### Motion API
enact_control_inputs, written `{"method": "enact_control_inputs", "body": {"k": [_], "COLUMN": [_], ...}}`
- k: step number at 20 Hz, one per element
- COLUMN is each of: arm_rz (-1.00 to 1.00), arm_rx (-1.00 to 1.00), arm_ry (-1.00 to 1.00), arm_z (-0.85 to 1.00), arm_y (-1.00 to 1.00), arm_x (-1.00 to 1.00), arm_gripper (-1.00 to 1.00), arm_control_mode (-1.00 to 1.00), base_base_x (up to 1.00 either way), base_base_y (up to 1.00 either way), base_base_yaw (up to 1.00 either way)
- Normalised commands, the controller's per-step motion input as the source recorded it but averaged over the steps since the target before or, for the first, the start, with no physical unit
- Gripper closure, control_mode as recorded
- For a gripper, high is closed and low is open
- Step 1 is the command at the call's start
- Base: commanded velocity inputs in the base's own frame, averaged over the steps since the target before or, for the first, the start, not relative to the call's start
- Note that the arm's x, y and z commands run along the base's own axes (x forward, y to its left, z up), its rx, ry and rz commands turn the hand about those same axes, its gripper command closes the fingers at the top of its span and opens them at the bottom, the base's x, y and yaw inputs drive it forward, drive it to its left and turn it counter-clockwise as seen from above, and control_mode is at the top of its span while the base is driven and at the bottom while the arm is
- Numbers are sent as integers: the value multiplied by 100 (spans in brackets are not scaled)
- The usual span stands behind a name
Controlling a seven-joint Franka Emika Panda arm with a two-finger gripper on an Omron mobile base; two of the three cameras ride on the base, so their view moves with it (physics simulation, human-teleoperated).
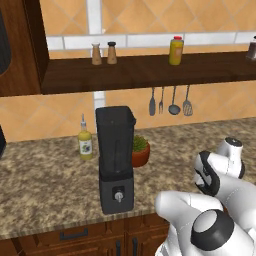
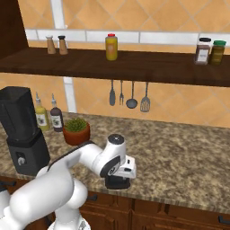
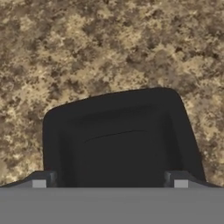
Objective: Close the lid blender by securely placing the lid on top.
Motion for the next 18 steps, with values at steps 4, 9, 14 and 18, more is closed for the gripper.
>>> {"method": "enact_control_inputs", "body": {"k": [4, 9, 14, 18], "arm_rz": [0, 0, 2, 1], "arm_rx": [0, 0, 0, 0], "arm_ry": [0, 0, 0, 0], "arm_z": [0, 0, -3, 0], "arm_y": [-2, -4, -10, -3], "arm_x": [2, 0, 0, 0], "arm_gripper": [-100, -100, -100, -100], "arm_control_mode": [-100, -100, -100, -100], "base_base_x": [0, 0, 0, 0], "base_base_y": [0, 0, 0, 0], "base_base_yaw": [0, 0, 0, 0]}}
